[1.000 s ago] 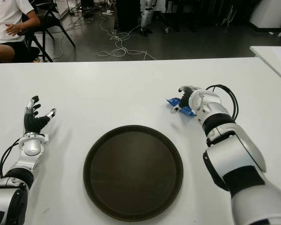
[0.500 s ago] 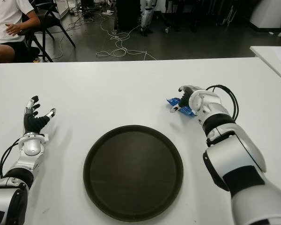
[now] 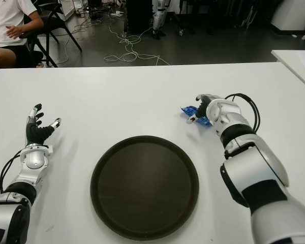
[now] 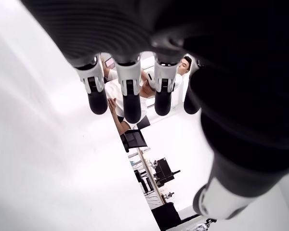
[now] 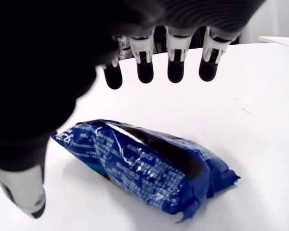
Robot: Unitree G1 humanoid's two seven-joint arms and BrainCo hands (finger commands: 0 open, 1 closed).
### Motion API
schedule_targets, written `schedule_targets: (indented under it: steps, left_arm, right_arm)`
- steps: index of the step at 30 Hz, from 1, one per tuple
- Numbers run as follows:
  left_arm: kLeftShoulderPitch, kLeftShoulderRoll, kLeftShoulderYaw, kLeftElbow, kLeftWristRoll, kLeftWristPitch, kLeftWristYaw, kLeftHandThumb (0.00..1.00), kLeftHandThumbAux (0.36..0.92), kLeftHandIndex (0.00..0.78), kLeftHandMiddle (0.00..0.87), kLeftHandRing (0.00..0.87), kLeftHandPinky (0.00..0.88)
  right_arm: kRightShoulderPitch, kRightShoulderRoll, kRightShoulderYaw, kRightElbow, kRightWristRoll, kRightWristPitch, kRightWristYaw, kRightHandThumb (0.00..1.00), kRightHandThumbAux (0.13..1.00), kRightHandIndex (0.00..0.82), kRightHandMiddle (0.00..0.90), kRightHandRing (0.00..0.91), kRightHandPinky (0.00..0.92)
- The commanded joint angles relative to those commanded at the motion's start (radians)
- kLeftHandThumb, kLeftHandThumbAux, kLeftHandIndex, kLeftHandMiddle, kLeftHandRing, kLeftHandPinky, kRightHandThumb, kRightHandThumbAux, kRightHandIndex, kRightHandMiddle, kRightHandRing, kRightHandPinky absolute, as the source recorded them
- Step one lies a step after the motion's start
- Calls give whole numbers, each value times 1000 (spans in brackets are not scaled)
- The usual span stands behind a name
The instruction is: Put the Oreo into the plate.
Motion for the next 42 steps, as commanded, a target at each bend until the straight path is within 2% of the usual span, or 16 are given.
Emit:
schedule_targets:
  steps: [13, 18, 23, 27, 31, 36, 38, 42]
  left_arm:
    - [-1, 1, 1, 3, 1, 13, 1, 0, 769, 61, 100, 87, 79]
    - [-1, 3, -1, 4, 4, 17, 2, 0, 773, 68, 109, 94, 81]
    - [1, 1, 6, 4, -6, 12, -9, 0, 779, 66, 105, 89, 82]
    - [1, 0, 9, 3, -9, 12, -11, 0, 770, 60, 99, 87, 85]
    - [3, 1, 5, 2, -4, 7, -5, 0, 766, 60, 97, 85, 84]
    - [6, 0, 3, -3, -2, 1, -1, 0, 789, 67, 106, 94, 89]
    - [7, 2, 1, -6, 1, -1, 3, 0, 794, 69, 110, 98, 90]
    - [9, 3, -3, -9, 6, -4, 9, 0, 798, 73, 114, 101, 88]
  right_arm:
    - [-4, 15, -28, 10, 19, 19, -8, 0, 683, 24, 34, 24, 0]
    - [-3, 21, -37, 12, 22, 20, -1, 0, 695, 13, 23, 18, 0]
    - [20, 32, -49, 14, 34, -2, -7, 0, 704, 9, 19, 18, 0]
    - [58, 53, -94, 11, 82, -35, -20, 0, 713, 2, 7, 7, 0]
    - [79, 60, -118, 13, 110, -77, -12, 0, 720, 0, 1, 1, 0]
    - [82, 61, -105, 22, 99, -80, 12, 0, 703, 0, 0, 0, 0]
    - [68, 59, -63, 29, 60, -54, 54, 0, 702, 0, 0, 0, 0]
    - [58, 61, -27, 34, 26, -28, 94, 0, 713, 0, 0, 0, 0]
